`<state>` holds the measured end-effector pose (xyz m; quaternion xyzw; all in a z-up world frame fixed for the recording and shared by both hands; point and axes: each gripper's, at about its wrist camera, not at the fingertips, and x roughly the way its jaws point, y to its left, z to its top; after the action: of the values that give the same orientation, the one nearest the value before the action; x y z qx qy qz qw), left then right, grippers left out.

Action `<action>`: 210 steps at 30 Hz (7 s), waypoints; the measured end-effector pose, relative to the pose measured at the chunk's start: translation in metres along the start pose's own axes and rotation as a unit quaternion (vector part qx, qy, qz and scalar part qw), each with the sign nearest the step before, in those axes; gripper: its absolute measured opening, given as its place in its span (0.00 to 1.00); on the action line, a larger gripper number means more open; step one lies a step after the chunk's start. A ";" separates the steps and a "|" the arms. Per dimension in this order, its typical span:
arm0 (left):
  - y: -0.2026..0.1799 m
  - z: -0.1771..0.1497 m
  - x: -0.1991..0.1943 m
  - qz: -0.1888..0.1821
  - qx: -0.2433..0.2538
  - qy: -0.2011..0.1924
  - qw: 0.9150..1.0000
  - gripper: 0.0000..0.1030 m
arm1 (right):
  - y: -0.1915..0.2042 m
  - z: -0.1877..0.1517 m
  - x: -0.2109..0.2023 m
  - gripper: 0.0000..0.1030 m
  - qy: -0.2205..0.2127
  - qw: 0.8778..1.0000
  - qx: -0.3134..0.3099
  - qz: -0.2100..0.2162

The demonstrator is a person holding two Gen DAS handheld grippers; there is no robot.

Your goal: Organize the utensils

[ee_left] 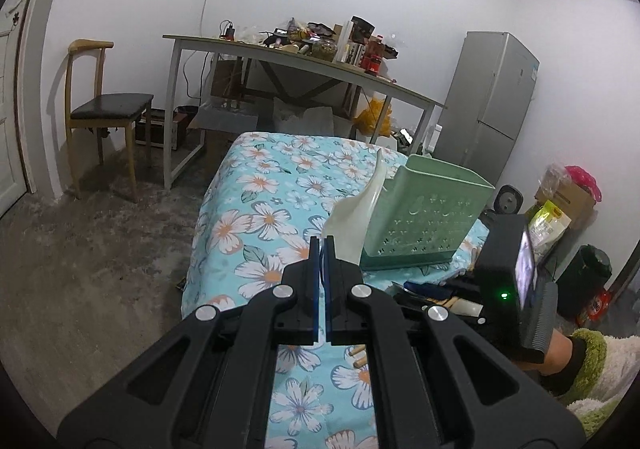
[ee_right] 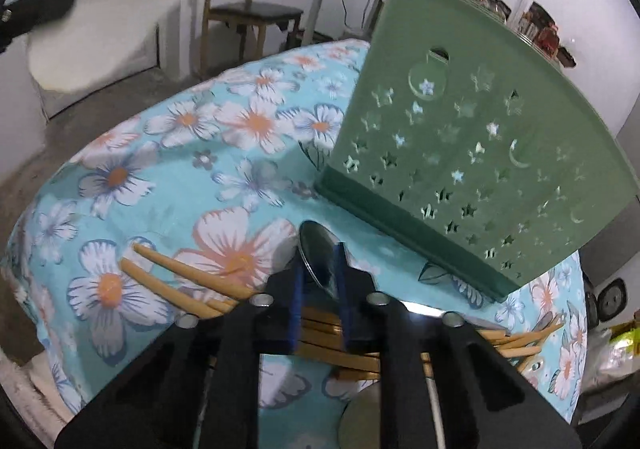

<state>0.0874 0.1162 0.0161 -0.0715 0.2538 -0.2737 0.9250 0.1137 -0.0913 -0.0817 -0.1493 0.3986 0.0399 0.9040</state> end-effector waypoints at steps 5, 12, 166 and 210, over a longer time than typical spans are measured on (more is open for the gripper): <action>-0.005 0.009 0.001 -0.015 0.009 -0.009 1.000 0.01 | -0.010 0.004 -0.017 0.11 -0.021 1.000 0.023 0.000; -0.027 0.031 0.006 -0.025 0.075 -0.005 0.997 0.01 | -0.051 0.005 -0.060 0.06 -0.071 0.994 0.086 -0.005; -0.088 -0.033 0.070 -0.072 0.079 0.108 0.988 0.92 | -0.181 -0.078 -0.112 0.30 -0.083 0.935 0.336 0.072; -0.122 -0.083 0.137 0.000 0.251 0.198 0.948 0.92 | -0.183 -0.113 -0.054 0.30 0.008 0.944 0.330 -0.014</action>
<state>0.0870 -0.0604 -0.0812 0.2182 0.3549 -0.3374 0.8442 0.0315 -0.2969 -0.0708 0.1516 0.3944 -0.1079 0.8999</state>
